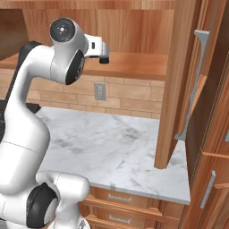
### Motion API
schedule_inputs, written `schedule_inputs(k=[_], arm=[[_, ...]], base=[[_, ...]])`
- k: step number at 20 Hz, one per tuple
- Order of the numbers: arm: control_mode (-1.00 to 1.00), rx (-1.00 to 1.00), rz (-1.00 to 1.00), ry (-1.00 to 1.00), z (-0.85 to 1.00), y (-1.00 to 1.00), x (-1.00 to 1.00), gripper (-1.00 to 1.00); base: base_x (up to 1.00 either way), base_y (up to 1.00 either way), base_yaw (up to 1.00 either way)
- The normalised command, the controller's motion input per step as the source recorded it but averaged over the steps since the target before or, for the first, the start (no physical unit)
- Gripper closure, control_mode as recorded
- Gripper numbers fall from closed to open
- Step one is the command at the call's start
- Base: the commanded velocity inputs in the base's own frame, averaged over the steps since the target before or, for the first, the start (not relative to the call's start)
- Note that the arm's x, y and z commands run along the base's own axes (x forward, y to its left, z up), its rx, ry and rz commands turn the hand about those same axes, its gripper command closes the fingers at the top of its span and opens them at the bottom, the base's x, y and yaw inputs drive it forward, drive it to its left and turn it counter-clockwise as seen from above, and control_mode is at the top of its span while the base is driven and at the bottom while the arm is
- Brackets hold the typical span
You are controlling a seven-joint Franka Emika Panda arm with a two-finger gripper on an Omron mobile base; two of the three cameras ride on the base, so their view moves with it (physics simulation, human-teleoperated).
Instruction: Move the oil and vinegar bottle and shaker from the cabinet to the dining counter.
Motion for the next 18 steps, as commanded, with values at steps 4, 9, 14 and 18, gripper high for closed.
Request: schedule_inputs(k=[4, 9, 14, 18], arm=[[-1.0, 0.0, 0.0, 0.0, -0.12, 0.0, 0.64, -1.0], [-1.0, 0.0, 0.0, 0.02, -0.03, 0.0, 0.55, -1.0], [-1.0, 0.0, 0.0, 0.09, -0.02, -0.01, 0.5, -1.0], [-1.0, 0.0, 0.0, 0.07, -0.09, -0.03, 0.45, -1.0]], base=[[0.0, 0.0, 0.0], [0.0, 0.0, 0.0], [0.0, 0.0, 0.0], [0.0, 0.0, 0.0]])
